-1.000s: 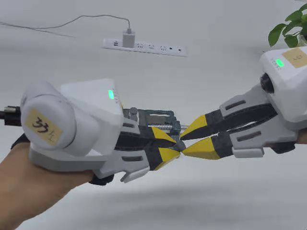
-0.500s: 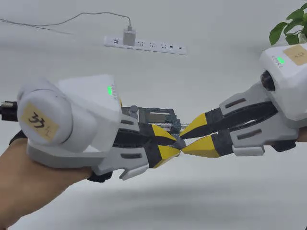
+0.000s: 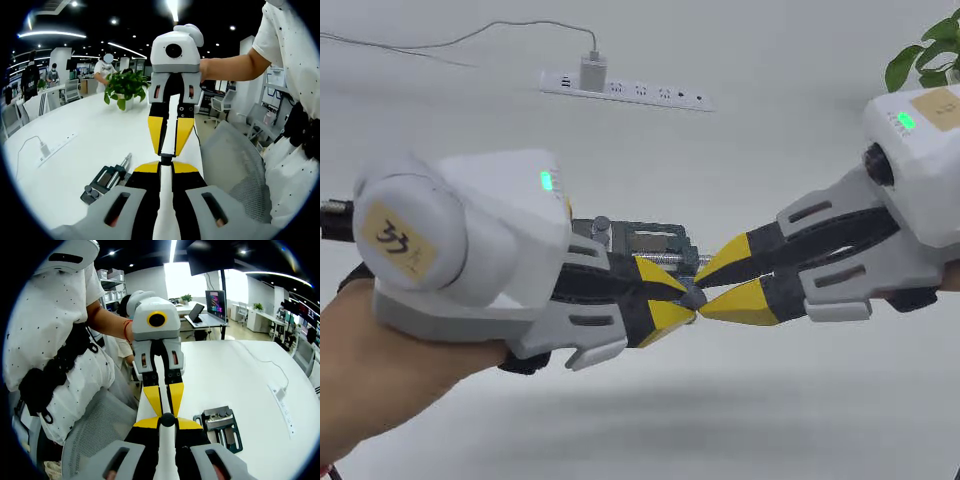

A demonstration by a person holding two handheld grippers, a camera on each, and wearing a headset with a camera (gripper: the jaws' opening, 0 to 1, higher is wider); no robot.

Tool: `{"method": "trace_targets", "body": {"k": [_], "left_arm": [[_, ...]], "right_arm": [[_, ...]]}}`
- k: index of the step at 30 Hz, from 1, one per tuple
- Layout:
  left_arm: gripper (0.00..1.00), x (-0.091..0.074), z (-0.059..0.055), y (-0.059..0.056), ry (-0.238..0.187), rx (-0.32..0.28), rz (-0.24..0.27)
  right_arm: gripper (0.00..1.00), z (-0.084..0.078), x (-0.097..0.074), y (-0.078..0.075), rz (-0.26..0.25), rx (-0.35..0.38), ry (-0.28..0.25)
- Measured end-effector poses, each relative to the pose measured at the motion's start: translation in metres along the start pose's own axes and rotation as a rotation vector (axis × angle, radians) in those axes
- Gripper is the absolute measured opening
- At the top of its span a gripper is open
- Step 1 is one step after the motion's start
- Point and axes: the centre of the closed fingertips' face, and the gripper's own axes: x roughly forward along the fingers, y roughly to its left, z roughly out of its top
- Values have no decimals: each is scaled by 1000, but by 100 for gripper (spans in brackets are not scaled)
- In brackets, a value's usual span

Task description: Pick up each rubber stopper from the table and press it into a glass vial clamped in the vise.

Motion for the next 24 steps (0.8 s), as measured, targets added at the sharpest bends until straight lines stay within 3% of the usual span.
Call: {"method": "trace_targets", "body": {"k": [18, 24], "left_arm": [[5, -6, -7, 1, -20, 8, 21], [15, -10, -7, 0, -41, 9, 23]], "right_arm": [[5, 2, 8, -1, -2, 29, 13], [5, 6, 10, -6, -3, 49, 18]]}}
